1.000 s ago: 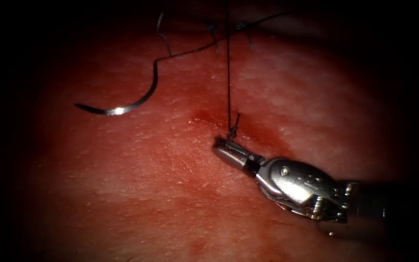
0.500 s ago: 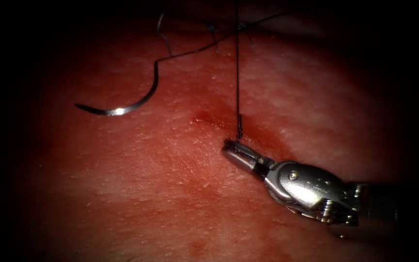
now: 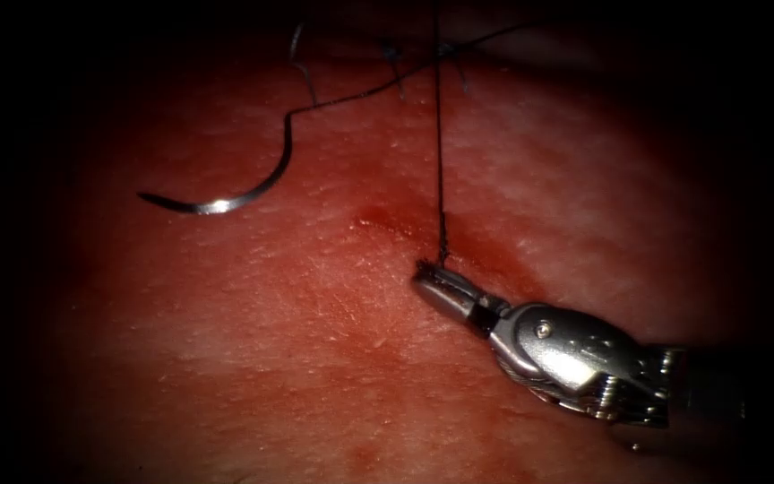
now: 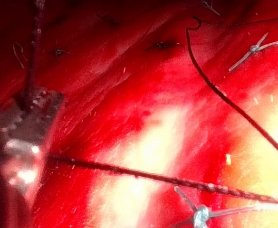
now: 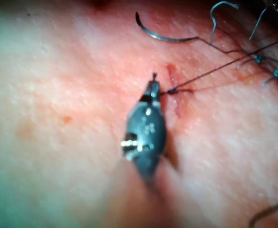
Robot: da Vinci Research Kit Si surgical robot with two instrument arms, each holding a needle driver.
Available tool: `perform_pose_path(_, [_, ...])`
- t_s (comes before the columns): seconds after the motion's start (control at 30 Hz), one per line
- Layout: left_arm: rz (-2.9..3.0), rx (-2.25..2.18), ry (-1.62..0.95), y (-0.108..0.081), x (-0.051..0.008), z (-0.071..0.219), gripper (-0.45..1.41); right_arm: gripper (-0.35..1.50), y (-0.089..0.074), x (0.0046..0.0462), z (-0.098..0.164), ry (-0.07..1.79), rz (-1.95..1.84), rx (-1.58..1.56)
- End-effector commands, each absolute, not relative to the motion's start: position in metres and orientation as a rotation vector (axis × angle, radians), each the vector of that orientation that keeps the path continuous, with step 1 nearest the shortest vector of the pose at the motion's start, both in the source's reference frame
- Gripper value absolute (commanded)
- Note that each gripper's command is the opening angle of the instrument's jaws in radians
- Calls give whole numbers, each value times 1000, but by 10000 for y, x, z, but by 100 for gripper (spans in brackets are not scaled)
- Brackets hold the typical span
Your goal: Wound Closure
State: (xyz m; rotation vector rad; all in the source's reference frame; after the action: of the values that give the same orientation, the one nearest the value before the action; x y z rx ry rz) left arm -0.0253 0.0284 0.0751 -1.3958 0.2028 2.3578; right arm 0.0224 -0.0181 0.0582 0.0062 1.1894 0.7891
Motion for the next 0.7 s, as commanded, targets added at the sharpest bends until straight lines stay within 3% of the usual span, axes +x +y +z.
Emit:
perform_pose_path(0.03, [2352, -1416, 202, 285, -258, 746, -45, 118, -171, 230, 577, 1182, 813, -10])
perform_pose_path(0.13, [2326, -1429, 174, 274, -254, 724, -45, 142, -169, 226, 565, 1184, 838, -25])
perform_pose_path(0.37, [2274, -1469, 117, 241, -244, 653, -45, 143, -159, 218, 531, 1225, 837, 86])
perform_pose_path(0.53, [2239, -1508, 67, 225, -240, 601, -45, 123, -147, 217, 518, 1256, 843, 182])
perform_pose_path(0.7, [2221, -1511, 28, 213, -244, 555, -45, 116, -136, 214, 524, 1234, 890, 234])
